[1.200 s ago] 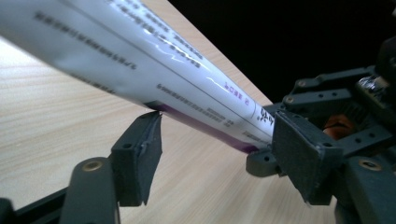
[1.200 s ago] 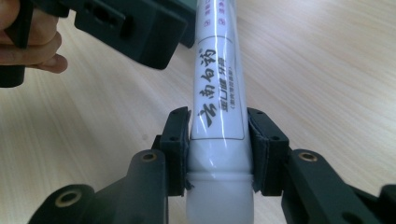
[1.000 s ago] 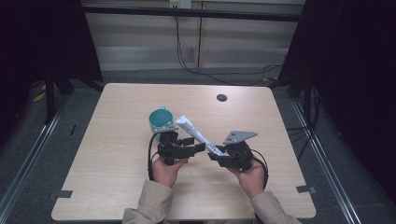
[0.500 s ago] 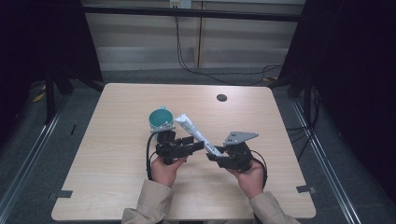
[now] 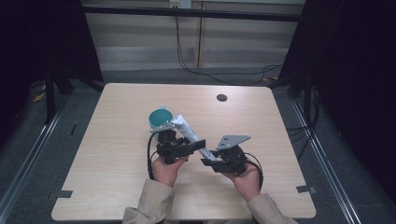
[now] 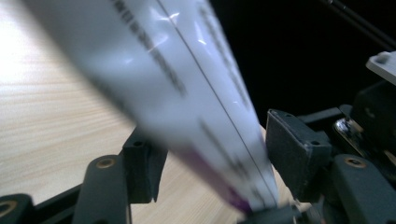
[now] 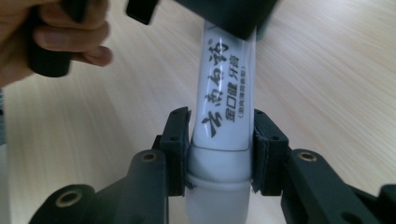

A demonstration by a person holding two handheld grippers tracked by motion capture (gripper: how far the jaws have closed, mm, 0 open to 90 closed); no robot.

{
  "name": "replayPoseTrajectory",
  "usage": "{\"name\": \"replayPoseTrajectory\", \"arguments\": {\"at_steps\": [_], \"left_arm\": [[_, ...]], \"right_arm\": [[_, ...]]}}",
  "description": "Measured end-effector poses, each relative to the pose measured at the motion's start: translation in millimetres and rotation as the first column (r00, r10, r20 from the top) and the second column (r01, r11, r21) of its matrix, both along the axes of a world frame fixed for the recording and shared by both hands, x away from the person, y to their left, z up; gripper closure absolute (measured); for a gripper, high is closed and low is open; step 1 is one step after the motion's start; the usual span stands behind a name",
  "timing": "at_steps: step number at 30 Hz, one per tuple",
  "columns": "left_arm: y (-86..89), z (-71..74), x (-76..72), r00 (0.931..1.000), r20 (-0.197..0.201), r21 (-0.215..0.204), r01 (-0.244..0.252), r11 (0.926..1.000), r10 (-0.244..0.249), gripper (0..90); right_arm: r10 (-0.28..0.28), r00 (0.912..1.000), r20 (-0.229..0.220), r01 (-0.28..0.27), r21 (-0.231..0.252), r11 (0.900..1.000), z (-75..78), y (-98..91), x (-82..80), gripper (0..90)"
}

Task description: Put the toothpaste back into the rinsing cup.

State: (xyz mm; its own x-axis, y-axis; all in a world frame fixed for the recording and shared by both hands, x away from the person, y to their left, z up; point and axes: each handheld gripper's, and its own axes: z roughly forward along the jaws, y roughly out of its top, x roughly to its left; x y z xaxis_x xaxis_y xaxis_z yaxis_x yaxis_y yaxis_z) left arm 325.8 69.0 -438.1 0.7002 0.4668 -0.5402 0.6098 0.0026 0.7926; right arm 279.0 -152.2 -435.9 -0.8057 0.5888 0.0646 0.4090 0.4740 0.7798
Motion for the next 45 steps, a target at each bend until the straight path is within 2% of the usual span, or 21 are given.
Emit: {"name": "replayPoseTrajectory", "arguments": {"at_steps": [2, 5, 13, 18, 19, 22, 25, 29, 32, 37, 41, 45], "left_arm": [[1.2, 1.0, 0.8, 0.9999, -0.012, -0.003, 0.005, 1.0, -0.005, 42.8], [0.9, 2.8, -0.6, 1.0, 0.002, 0.002, 0.005, 1.0, -0.005, 44.3], [2.3, 2.9, -1.5, 0.9996, -0.001, -0.002, -0.028, 0.9996, 0.028, 40.2], [5.1, 2.2, -1.2, 0.9991, -0.003, 0.01, -0.042, 0.9991, 0.042, 40.6], [5.6, 2.3, -1.1, 0.9993, -0.006, 0.008, -0.038, 0.9993, 0.038, 41.6], [7.3, 4.3, -2.0, 0.9996, 0.004, -0.017, -0.028, 0.9995, 0.028, 45.7], [5.4, 8.7, -3.5, 0.9995, 0.031, -0.016, -0.01, 0.9998, 0.011, 51.2], [3.6, 13.9, -4.5, 0.9987, 0.051, -0.023, 0.001, 0.9997, 0.0, 55.0], [3.1, 14.1, -3.7, 0.9991, 0.043, -0.037, -0.001, 0.9993, 0.003, 54.9], [0.4, 13.1, -4.1, 0.9987, 0.044, -0.051, -0.021, 0.9985, 0.023, 53.5], [0.5, 12.4, -4.2, 0.9985, 0.048, -0.054, -0.026, 0.9982, 0.029, 53.6], [1.0, 10.2, -2.9, 0.9994, 0.027, -0.074, -0.02, 0.9971, 0.022, 53.7]], "right_arm": [[-0.013, 0.9998, -0.014, 0.014, 0.007, 0.9999, -0.1, 0.9, 1.7, 63.3], [-0.025, 0.9994, -0.026, 0.025, 0.004, 0.9997, -1.4, 0.6, 3.9, 63.3], [-0.076, 0.9969, -0.021, 0.077, 0.042, 0.9962, 0.4, -7.5, 5.2, 63.2], [-0.101, 0.9948, -0.015, 0.101, 0.043, 0.9939, 0.8, -11.2, 7.0, 63.2], [-0.098, 0.9948, -0.026, 0.099, 0.055, 0.9935, 0.1, -12.7, 8.2, 63.2], [-0.086, 0.9962, -0.012, 0.086, 0.017, 0.9962, -1.2, -8.5, 6.9, 63.1], [-0.092, 0.9951, -0.035, 0.092, 0.005, 0.9957, -5.6, -6.5, 8.4, 63.0], [-0.083, 0.9953, -0.05, 0.085, 0.025, 0.9961, -8.6, -2.7, 7.9, 63.0], [-0.081, 0.994, -0.073, 0.085, 0.047, 0.9953, -8.9, -0.8, 8.5, 63.0], [-0.077, 0.9933, -0.087, 0.082, 0.055, 0.9951, -9.6, 2.1, 8.1, 63.0], [-0.075, 0.9932, -0.089, 0.08, 0.052, 0.9955, -10.0, 3.5, 7.2, 63.0], [-0.059, 0.9948, -0.083, 0.063, 0.041, 0.9972, -9.6, 3.4, 7.5, 63.0]]}}
